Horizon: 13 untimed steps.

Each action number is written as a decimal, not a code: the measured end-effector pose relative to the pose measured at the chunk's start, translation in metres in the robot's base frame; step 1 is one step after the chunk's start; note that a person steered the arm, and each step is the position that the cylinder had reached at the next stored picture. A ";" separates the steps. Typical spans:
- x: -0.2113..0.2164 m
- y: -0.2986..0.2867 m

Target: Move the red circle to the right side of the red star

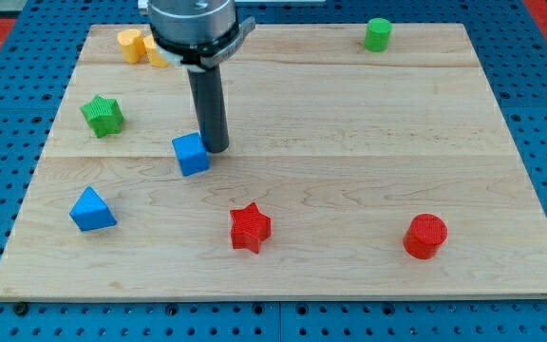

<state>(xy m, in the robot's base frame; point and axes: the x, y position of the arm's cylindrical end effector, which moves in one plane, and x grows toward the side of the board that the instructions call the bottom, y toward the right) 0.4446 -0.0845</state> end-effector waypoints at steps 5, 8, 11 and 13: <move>0.033 -0.001; 0.063 0.323; 0.106 0.240; 0.138 0.234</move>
<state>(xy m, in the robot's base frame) 0.5825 0.1491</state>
